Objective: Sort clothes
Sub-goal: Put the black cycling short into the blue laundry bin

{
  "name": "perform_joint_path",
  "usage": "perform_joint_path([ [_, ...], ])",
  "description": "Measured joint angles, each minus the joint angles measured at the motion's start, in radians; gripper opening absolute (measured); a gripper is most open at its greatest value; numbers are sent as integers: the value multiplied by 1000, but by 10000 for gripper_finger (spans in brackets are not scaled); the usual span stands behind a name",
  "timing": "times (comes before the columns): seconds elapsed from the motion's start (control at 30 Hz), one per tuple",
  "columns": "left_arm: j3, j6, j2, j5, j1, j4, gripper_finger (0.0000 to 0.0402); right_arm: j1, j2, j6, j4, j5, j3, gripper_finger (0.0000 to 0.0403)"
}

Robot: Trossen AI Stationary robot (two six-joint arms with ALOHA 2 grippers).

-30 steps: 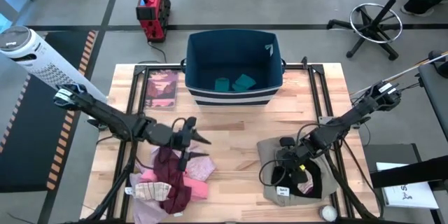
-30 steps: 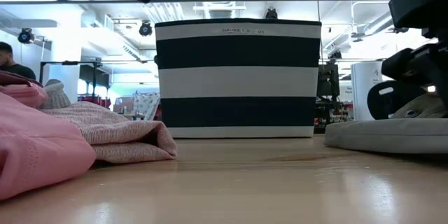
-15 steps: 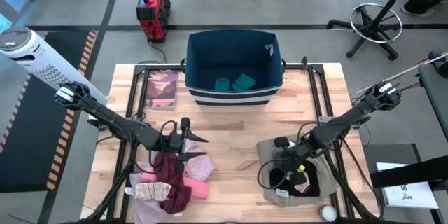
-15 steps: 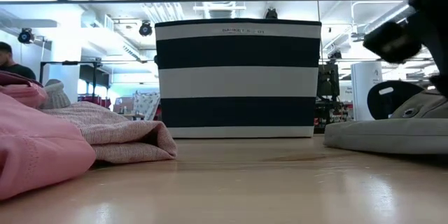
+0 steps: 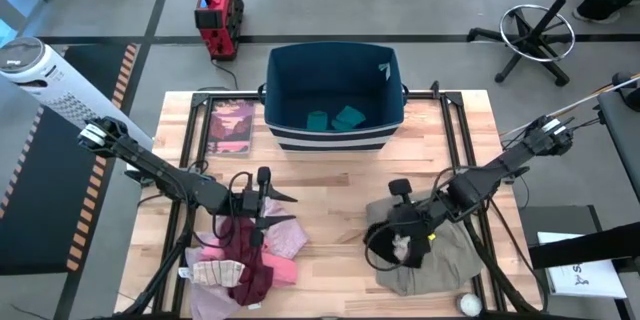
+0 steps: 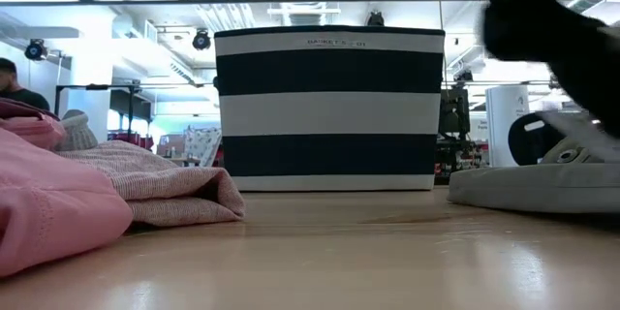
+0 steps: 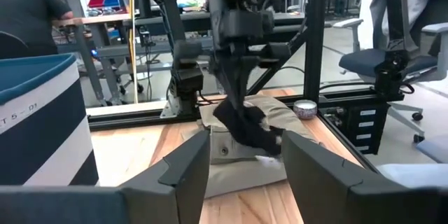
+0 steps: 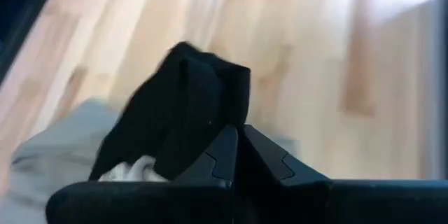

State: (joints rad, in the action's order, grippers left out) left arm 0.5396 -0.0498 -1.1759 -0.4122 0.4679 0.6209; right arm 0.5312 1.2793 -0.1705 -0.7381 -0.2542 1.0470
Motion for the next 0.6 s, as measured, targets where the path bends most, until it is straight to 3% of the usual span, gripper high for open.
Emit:
perform_joint_path([
  [0.6,0,4,0,0,0,-2,160,-8,0,179,-7,-322,247,0],
])
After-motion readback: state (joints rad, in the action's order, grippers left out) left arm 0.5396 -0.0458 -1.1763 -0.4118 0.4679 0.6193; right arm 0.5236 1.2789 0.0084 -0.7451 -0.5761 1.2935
